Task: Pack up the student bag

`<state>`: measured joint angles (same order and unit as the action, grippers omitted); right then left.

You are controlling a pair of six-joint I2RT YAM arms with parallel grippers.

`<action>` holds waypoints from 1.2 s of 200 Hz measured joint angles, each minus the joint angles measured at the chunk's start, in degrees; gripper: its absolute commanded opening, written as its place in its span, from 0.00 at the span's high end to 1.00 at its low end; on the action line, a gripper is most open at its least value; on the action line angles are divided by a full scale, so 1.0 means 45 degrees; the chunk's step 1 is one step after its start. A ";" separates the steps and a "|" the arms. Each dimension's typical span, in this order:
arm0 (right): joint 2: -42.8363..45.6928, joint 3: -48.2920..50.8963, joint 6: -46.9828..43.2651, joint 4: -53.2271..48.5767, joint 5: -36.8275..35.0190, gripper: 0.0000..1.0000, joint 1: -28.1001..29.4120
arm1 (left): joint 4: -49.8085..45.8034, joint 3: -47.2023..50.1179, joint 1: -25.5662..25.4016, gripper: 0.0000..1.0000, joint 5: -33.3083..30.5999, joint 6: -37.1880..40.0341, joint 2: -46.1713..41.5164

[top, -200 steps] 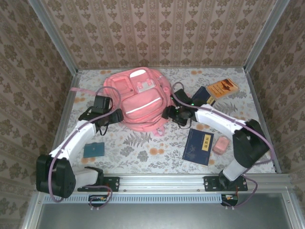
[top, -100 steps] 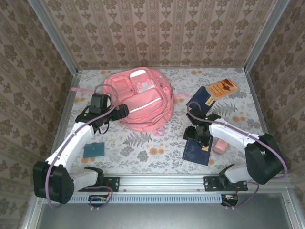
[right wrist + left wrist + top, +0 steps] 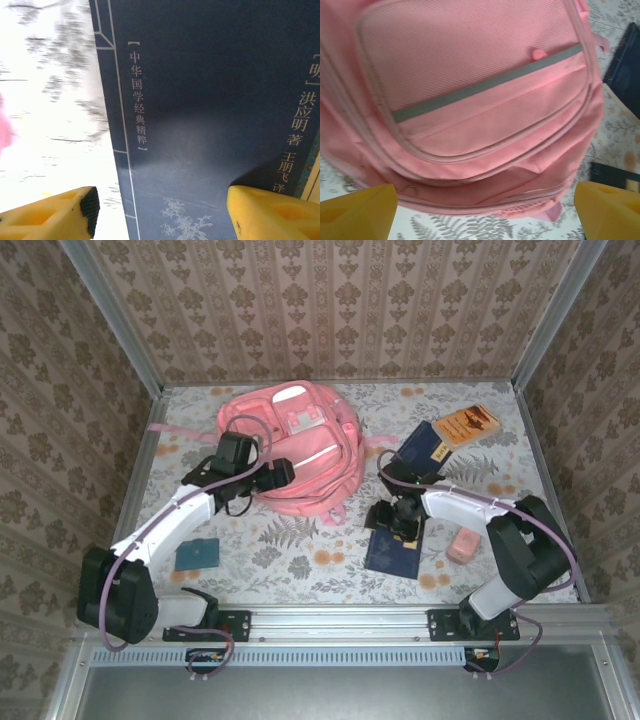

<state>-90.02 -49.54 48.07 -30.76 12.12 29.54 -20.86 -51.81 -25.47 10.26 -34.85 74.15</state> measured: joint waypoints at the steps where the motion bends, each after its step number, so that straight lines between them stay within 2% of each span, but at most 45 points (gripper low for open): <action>1: -0.0015 -0.0010 0.0000 0.0024 0.0039 0.29 0.0000 | 0.0029 -0.0005 -0.0058 0.09 0.0005 -0.0024 0.0024; 24: -0.0432 -0.0403 -0.0053 0.0821 0.0933 0.32 0.0029 | 0.0257 -0.0209 -0.0787 0.15 0.0019 -0.0568 0.0646; 51: -0.0476 -0.1025 -0.0894 0.0515 0.1175 0.34 -0.0068 | 0.0272 -0.0670 -0.1734 0.21 0.0073 -0.1200 0.1608; 79: 0.0593 -0.1107 -0.2030 -0.0675 0.0631 0.36 -0.0976 | 0.0253 -0.1156 -0.2599 0.25 0.0117 -0.1559 0.2414; 102: 0.2050 -0.0661 -0.2569 -0.1515 -0.0121 0.36 -0.1953 | 0.0248 -0.1899 -0.3317 0.34 0.0199 -0.1758 0.3186; 130: 0.2900 0.0228 -0.2696 -0.2089 -0.0461 0.39 -0.2093 | 0.0262 -0.2778 -0.4284 0.39 0.0500 -0.1953 0.4333; 174: 0.2608 0.1209 -0.2686 -0.2157 -0.0495 0.45 -0.2108 | 0.0155 -0.3512 -0.5605 0.50 0.0903 -0.2429 0.6003; 240: 0.1525 0.1530 -0.2686 -0.1248 0.0063 0.50 -0.2370 | 0.0112 -0.4187 -0.6426 0.57 0.1341 -0.3521 0.7825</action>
<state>-83.15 -42.65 35.99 -36.38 12.40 18.87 -20.36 -70.65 -54.39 16.29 -50.70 109.36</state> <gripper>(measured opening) 0.506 0.433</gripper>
